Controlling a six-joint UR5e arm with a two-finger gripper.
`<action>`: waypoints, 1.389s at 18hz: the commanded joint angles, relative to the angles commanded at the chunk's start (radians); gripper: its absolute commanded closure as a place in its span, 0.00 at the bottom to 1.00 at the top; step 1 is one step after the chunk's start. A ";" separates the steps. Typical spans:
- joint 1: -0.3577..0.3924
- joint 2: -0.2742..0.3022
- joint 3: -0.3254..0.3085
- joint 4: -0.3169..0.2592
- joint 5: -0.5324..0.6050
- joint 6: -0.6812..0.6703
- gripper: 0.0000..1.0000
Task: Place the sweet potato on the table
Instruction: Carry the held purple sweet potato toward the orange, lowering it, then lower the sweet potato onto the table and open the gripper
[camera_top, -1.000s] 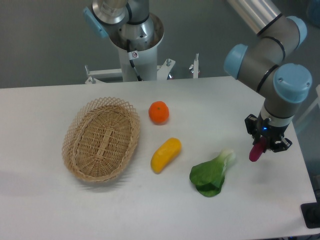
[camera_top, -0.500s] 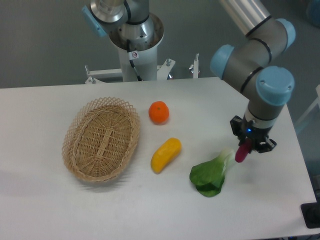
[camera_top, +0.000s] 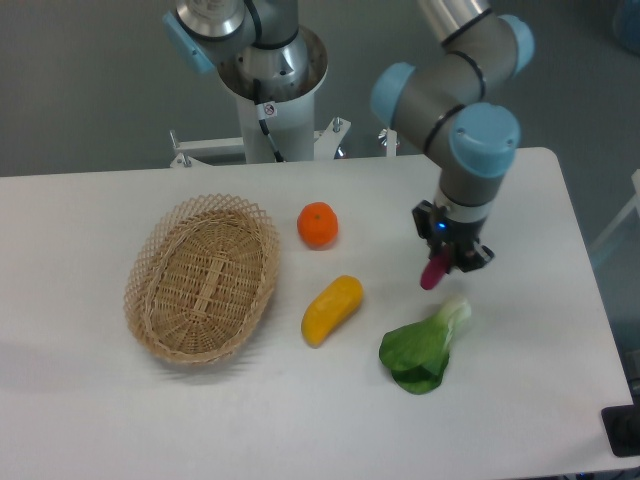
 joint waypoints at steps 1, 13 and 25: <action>0.002 0.003 -0.023 0.000 0.002 0.002 0.92; 0.006 0.034 -0.132 0.003 0.002 0.046 0.71; 0.018 0.035 -0.068 0.012 -0.002 0.055 0.00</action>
